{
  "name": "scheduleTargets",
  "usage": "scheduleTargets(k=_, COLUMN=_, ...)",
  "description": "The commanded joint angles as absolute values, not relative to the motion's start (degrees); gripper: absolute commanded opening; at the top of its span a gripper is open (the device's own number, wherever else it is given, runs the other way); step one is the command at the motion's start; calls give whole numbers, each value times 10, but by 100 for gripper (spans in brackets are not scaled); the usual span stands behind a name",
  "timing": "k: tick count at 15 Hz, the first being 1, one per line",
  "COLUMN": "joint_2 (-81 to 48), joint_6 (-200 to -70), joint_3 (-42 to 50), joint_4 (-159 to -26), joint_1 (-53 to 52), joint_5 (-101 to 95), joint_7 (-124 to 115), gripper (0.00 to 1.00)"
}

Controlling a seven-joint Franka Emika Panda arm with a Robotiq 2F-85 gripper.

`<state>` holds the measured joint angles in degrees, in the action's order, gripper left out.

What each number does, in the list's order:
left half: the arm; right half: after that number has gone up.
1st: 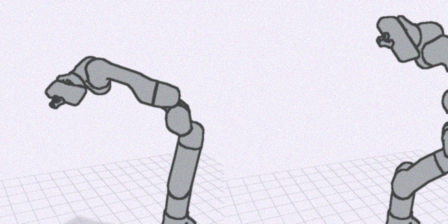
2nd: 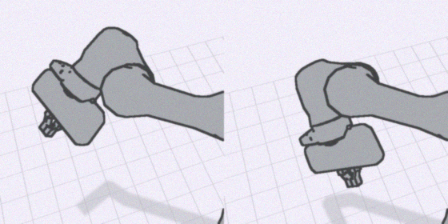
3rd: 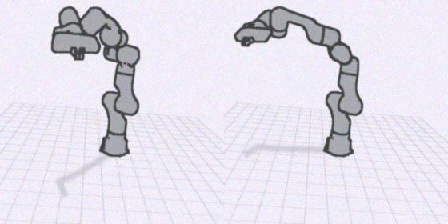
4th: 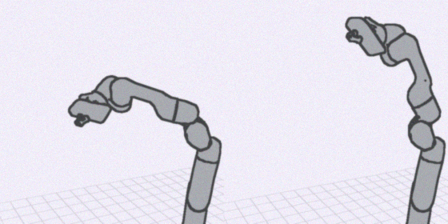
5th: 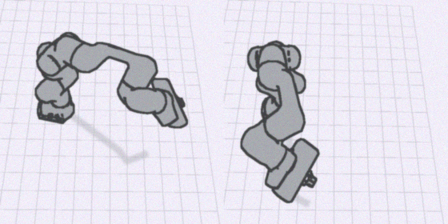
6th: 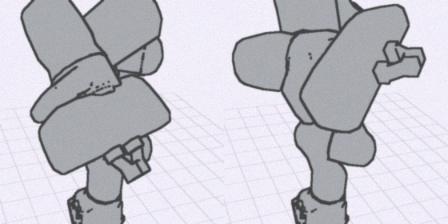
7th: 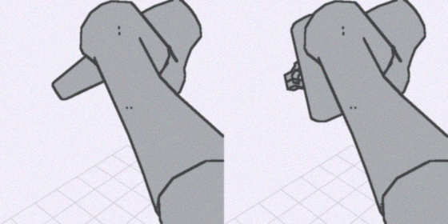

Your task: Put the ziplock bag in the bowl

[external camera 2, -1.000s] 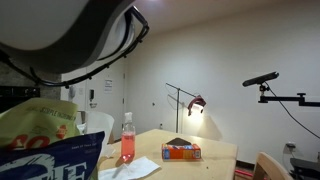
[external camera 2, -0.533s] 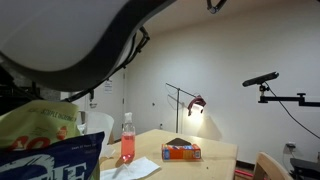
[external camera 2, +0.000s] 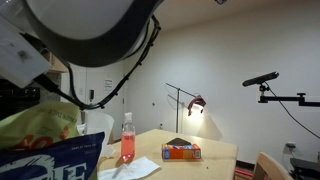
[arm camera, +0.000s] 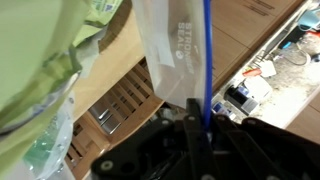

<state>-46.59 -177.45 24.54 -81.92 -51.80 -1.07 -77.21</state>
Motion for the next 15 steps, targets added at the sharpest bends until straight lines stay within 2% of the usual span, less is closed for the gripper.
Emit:
scheduleTargets(k=1, joint_2=-412, joint_6=-1687, joint_3=238, joint_4=-867, joint_1=-523, joint_5=-4, joint_7=-756, gripper=1)
scheduleTargets(k=9, joint_2=-376, joint_6=-1531, joint_3=134, joint_4=-872, joint_1=-455, joint_5=-23, joint_7=-751, gripper=1)
scheduleTargets(k=15, joint_2=-368, joint_6=-1434, joint_3=101, joint_4=-864, joint_1=-420, joint_5=-61, joint_7=-763, gripper=1)
